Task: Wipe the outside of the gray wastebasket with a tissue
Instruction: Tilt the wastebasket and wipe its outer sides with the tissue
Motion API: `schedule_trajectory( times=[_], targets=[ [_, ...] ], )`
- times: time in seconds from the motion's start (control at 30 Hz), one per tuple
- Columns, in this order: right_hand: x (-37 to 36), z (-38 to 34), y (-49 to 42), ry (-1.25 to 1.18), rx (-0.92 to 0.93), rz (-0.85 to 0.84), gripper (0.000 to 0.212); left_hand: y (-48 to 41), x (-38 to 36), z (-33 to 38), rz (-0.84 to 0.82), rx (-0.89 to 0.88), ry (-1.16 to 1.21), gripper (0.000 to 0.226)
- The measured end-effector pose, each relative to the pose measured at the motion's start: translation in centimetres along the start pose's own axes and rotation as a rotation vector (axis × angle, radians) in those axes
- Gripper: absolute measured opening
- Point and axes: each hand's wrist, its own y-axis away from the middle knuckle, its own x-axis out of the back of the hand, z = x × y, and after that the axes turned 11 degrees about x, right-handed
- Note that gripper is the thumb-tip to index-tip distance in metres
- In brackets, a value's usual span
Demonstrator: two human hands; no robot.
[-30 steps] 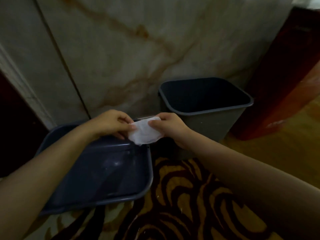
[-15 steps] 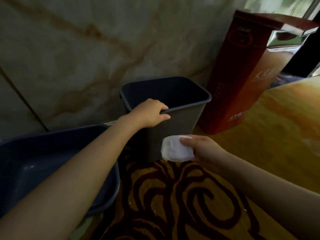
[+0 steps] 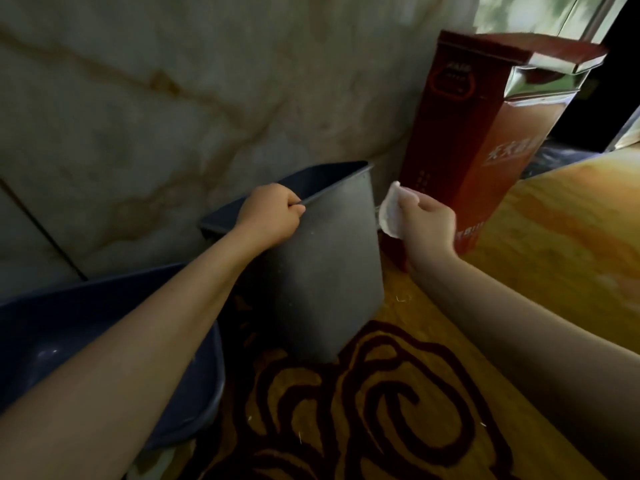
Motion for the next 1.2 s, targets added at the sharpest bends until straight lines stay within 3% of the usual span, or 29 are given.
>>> schedule_trajectory(
  times=[0.13,0.3,0.47,0.7,1.0,1.13,1.2],
  targets=[
    [-5.8,-1.2,0.6,0.074,0.184,-0.017,0.025,0.3,-0.6,0.1,0.038,0.107,0.220,0.014],
    [-9.9,-0.3,3.5,0.056,0.383,-0.237,0.035,1.3,-1.7,-0.2,0.092,0.239,0.576,0.023],
    [-9.8,2.0,2.7,0.395,0.581,-0.381,0.045,1.8,-2.8,-1.1,0.081,0.305,0.764,0.021],
    [-8.0,6.3,0.9,0.543,0.567,-0.367,0.046,2.1,-5.0,-1.6,0.068,0.387,0.815,0.017],
    [-0.5,13.8,-0.9,0.677,0.307,-0.292,0.042,1.7,-4.6,-3.1,0.030,0.483,0.915,0.035],
    [-1.5,13.5,-0.5,0.653,0.264,-0.240,0.041,1.7,-4.5,-3.6,0.001,0.513,0.932,0.036],
    [-3.4,12.1,0.2,0.644,0.333,-0.293,0.043,1.7,-4.5,-4.0,-0.007,0.524,0.954,0.035]
  ],
)
